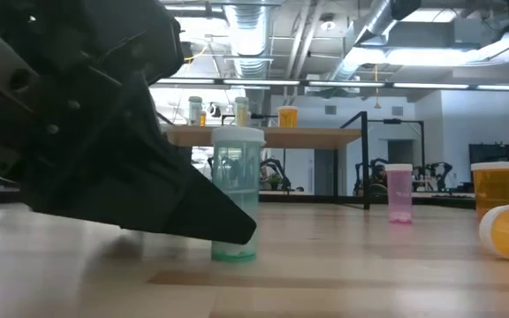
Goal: Pick and place medicine bottles onto shelf by color
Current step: Put the blue pill bottle on the shelf
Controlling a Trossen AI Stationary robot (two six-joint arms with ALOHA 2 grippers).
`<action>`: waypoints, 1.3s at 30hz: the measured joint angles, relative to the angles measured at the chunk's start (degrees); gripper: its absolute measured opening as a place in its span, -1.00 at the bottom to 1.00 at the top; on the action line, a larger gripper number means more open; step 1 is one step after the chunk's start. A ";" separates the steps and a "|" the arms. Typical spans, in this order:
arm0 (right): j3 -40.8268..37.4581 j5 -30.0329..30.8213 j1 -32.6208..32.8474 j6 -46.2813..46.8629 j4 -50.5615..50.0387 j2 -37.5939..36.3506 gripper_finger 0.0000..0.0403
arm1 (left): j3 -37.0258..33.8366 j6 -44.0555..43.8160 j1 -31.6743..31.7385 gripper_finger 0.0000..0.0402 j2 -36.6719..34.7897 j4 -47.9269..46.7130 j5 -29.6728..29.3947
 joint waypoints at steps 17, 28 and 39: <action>-0.04 0.26 -0.48 13.80 3.32 12.93 0.83 | -0.07 7.58 1.53 -0.58 -6.83 -1.72 0.65; 4.68 0.32 -2.82 18.86 4.89 17.00 0.83 | -0.07 14.70 4.30 -0.58 -16.88 -7.55 -1.08; 4.68 -5.74 -1.75 18.42 12.66 19.05 0.83 | -0.09 12.45 6.41 -0.58 -16.72 -8.53 0.38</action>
